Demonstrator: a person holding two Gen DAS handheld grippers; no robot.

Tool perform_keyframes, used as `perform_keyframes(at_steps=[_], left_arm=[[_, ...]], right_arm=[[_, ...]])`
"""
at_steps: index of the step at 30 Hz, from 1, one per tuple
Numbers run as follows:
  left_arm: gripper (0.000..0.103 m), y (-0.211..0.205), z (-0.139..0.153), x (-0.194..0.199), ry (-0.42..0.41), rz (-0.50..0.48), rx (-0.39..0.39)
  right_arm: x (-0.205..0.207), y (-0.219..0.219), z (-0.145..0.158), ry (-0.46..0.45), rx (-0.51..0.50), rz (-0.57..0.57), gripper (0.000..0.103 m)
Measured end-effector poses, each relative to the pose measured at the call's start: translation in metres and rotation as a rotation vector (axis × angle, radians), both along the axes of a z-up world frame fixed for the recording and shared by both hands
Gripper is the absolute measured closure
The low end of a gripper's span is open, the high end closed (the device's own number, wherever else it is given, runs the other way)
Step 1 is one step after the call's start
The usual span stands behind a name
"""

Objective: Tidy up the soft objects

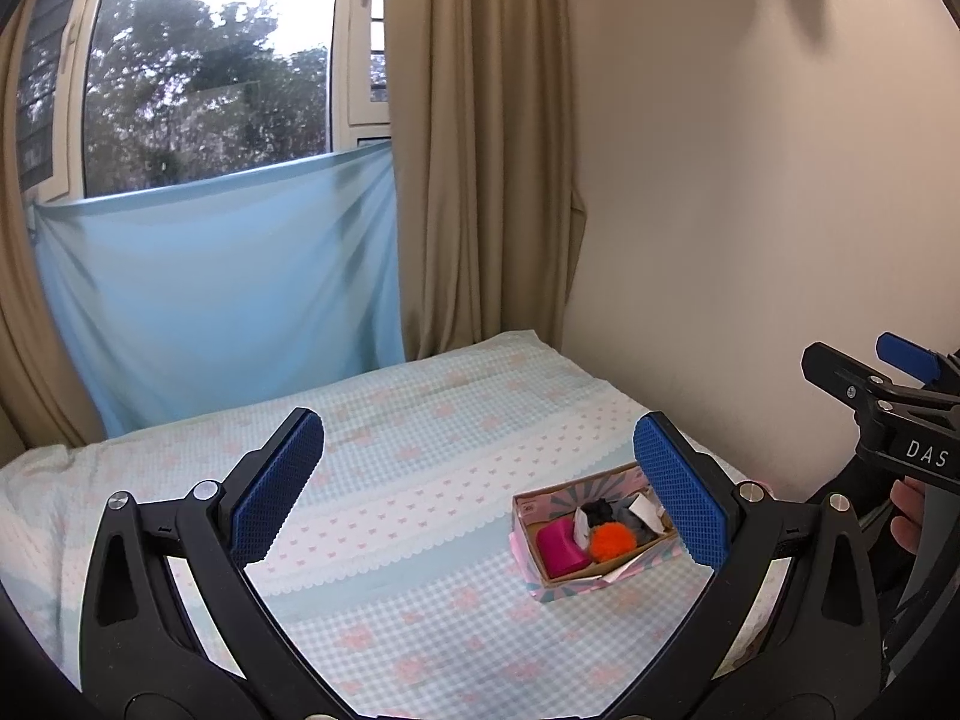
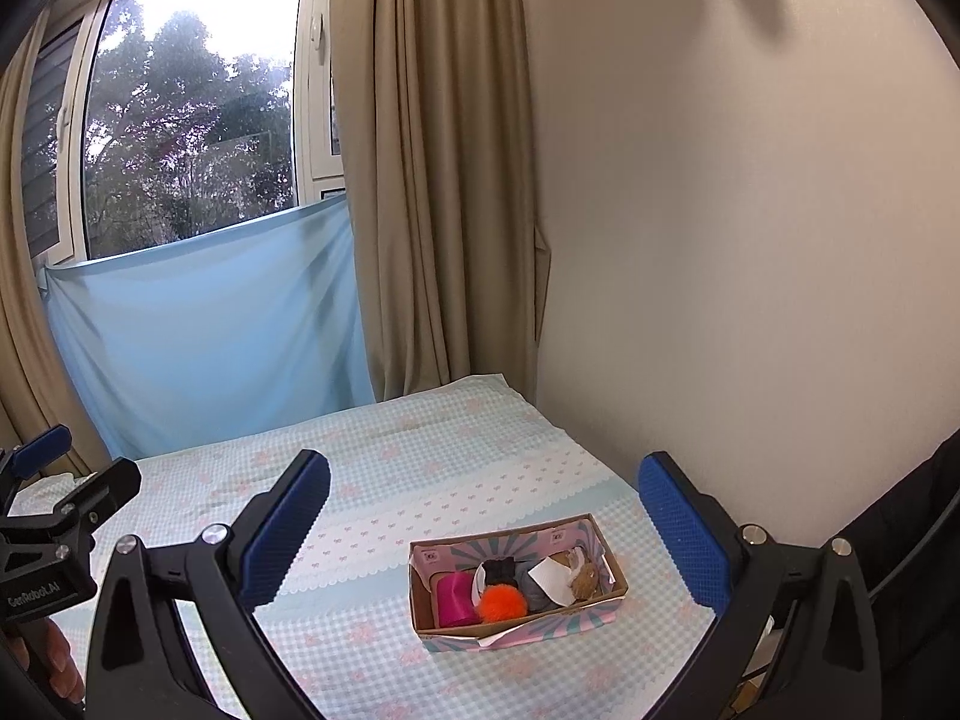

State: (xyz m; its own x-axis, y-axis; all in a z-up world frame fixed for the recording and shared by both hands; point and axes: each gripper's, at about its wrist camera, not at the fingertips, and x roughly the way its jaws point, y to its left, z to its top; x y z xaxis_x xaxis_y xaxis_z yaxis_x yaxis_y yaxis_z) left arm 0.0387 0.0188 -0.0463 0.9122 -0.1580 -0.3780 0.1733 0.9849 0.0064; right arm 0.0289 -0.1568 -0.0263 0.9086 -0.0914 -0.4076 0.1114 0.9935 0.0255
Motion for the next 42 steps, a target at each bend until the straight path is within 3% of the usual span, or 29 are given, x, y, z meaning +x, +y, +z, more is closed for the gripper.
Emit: perform_keyframes(at_steps=[29,42], left_arm=[[0.000,0.005,0.003,0.001,0.003,0.013,-0.014],[0.000,0.005,0.005,-0.005,-0.073,0.040,0.005]], right_arm=[[0.004,0.004,0.002,-0.002,0.001,0.001,0.001],[0.011,0.006,0.001,0.001,0.005,0.007,0.001]])
